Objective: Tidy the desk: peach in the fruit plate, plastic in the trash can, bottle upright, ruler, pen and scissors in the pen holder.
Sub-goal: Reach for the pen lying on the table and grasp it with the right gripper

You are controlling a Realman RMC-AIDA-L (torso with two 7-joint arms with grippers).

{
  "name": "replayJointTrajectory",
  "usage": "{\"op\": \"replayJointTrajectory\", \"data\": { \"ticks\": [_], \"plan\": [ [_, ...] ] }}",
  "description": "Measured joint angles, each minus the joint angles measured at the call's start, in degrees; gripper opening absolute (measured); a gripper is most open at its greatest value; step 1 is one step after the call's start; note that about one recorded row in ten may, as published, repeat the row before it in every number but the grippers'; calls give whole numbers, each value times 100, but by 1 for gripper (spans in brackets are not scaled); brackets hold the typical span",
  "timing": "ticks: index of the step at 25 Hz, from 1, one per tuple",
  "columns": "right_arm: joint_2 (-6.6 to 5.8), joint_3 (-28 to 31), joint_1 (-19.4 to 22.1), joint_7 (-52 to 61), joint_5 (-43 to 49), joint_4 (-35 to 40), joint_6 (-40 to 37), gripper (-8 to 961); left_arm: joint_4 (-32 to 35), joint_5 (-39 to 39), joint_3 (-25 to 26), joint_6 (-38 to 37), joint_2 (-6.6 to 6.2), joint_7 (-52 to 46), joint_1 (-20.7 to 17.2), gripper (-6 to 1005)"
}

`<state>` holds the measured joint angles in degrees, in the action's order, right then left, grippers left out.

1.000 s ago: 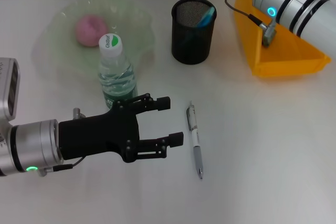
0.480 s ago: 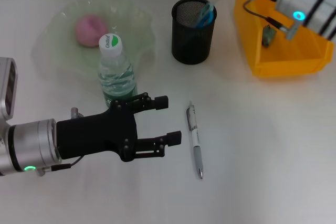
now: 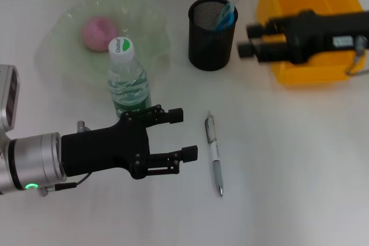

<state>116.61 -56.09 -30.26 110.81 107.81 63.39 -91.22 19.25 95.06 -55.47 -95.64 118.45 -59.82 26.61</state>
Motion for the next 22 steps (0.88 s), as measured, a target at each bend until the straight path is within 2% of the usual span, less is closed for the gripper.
{"op": "replayJointTrajectory", "data": {
  "ticks": [4, 6, 9, 11, 16, 22],
  "plan": [
    [-43, 44, -346, 1275, 1445, 606, -996, 568, 0, 4, 0, 6, -6, -53, -10, 833],
    [32, 26, -612, 1890, 2098, 860, -1266, 568, 20, 5, -13, 7, -8, -108, -11, 833],
    [208, -79, -1024, 2951, 2944, 1242, -1549, 567, 42, 2, -6, -7, -7, -193, -7, 833],
    [248, -357, -1200, 3462, 3194, 1406, -1591, 567, 52, -8, -9, -25, -7, -226, 1, 833],
    [277, -1482, -1458, 4617, 3586, 1490, -1254, 568, 11, -1, -16, 8, 4, -369, 27, 833],
    [315, -2685, -1462, 5658, 3871, 1448, -550, 567, 25, -14, -7, -10, 11, -482, 2, 833]
  ]
}}
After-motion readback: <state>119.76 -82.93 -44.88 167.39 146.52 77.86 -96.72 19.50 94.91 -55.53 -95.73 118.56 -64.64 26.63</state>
